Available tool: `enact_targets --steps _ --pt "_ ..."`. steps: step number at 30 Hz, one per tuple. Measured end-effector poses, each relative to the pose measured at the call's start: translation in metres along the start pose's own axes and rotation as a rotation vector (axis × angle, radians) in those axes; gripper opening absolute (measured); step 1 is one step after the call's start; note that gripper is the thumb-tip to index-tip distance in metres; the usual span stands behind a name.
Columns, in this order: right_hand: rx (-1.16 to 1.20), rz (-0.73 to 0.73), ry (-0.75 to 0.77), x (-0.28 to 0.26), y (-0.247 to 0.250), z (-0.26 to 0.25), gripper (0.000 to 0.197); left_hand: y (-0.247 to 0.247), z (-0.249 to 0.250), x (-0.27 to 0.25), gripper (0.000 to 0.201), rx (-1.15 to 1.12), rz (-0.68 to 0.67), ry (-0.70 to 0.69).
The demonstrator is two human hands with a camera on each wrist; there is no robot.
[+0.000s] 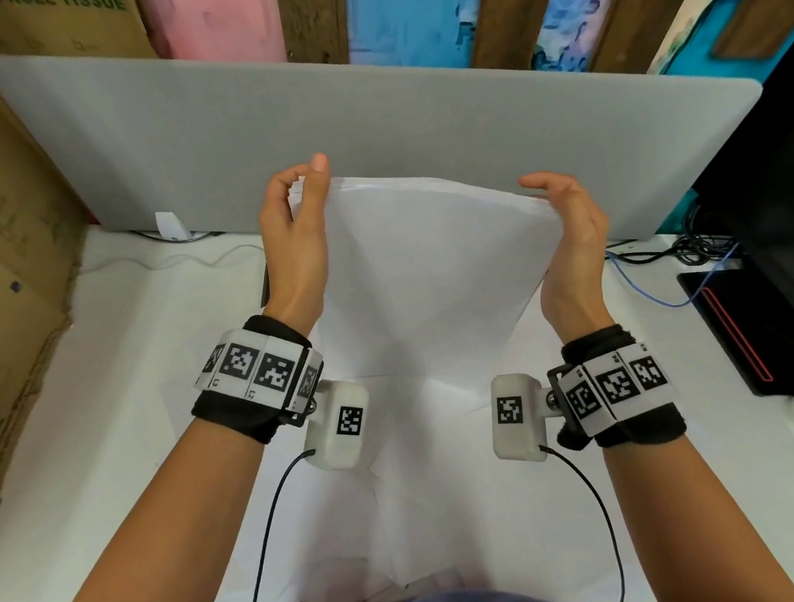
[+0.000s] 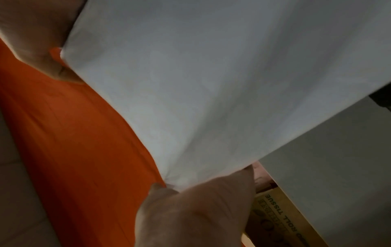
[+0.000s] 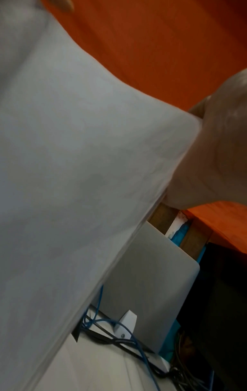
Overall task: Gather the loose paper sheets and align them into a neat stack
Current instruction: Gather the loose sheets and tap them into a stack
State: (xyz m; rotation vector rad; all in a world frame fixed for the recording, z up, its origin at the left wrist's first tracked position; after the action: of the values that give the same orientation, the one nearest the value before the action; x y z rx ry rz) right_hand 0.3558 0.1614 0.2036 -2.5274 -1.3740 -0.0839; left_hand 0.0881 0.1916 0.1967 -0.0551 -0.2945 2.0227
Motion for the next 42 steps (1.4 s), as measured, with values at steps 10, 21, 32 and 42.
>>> enact_targets --steps 10,21,32,42 --pt "-0.137 -0.231 -0.154 -0.017 0.005 0.075 0.033 0.002 -0.063 -0.006 0.042 0.228 -0.329 0.077" --pt "-0.301 -0.231 -0.371 -0.031 0.019 0.121 0.032 0.015 -0.099 -0.028 0.033 0.260 -0.354 0.108" --pt "-0.127 -0.148 -0.223 -0.011 0.016 0.059 0.021 0.000 -0.081 -0.027 0.040 0.252 -0.496 0.133" --pt "-0.200 -0.229 -0.290 -0.017 0.022 0.083 0.020 0.007 -0.104 -0.035 0.019 0.307 -0.475 0.203"
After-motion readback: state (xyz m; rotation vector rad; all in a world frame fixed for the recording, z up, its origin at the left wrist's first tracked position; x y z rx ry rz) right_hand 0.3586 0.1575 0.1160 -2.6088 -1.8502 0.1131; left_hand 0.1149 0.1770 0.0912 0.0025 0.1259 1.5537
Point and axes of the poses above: each hand's wrist, its own x-axis towards the middle knuckle, its own y-axis out of the back of the hand, z = x × y, the point moved 10 cm from there along x, towards the middle knuckle, and after that the axes turned 9 degrees about z, right-handed, at the moved point
